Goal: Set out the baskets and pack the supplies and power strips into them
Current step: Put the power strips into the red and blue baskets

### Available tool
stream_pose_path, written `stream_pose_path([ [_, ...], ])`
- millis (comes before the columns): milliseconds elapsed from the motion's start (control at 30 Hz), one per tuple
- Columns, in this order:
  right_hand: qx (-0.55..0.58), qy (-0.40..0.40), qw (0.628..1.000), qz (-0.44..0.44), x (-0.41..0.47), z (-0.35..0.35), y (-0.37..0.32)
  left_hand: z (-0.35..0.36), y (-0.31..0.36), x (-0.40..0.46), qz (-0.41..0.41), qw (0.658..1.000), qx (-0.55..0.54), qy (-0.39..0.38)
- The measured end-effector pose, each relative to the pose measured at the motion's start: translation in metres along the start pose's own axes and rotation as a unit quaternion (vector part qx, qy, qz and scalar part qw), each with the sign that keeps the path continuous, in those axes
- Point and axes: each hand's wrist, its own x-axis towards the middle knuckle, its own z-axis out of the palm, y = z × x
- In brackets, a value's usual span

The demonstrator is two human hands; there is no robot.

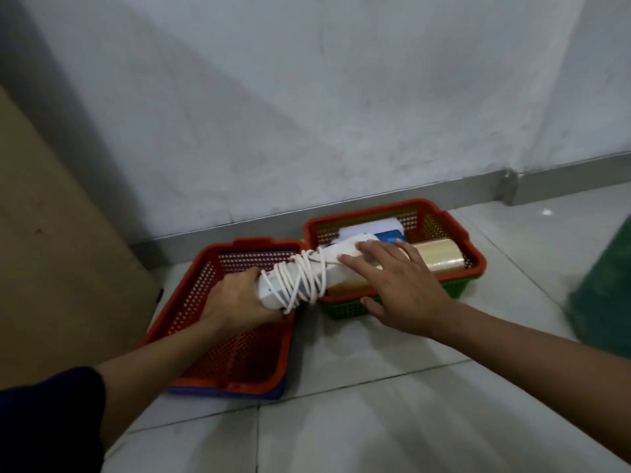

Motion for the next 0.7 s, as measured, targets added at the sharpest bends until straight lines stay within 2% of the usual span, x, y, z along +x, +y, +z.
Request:
stream_pose_path([
  [167, 0.026, -0.036, 0.999, 0.010, 0.027, 0.017, -0.030, 0.005, -0.052, -0.018, -0.156, 0.986, -0.053, -0.018],
  [333, 0.050, -0.088, 0.995, 0.011, 0.035, 0.041, -0.051, 0.022, -0.067, -0.015, -0.317, 0.929, -0.164, -0.099],
  [500, 0.055, -0.132, 0.990, 0.011, 0.037, 0.054, -0.067, 0.047, -0.034, -0.005, -0.363, 0.845, -0.360, -0.159],
  [633, 0.055, -0.163, 0.985, 0.006, 0.030, 0.055, -0.071, 0.068, -0.012, 0.004, -0.365, 0.834, -0.377, -0.169],
  [700, 0.060, -0.172, 0.983, 0.010, 0.026, 0.056, -0.069, 0.074, -0.006, 0.004, -0.353, 0.844, -0.362, -0.179],
])
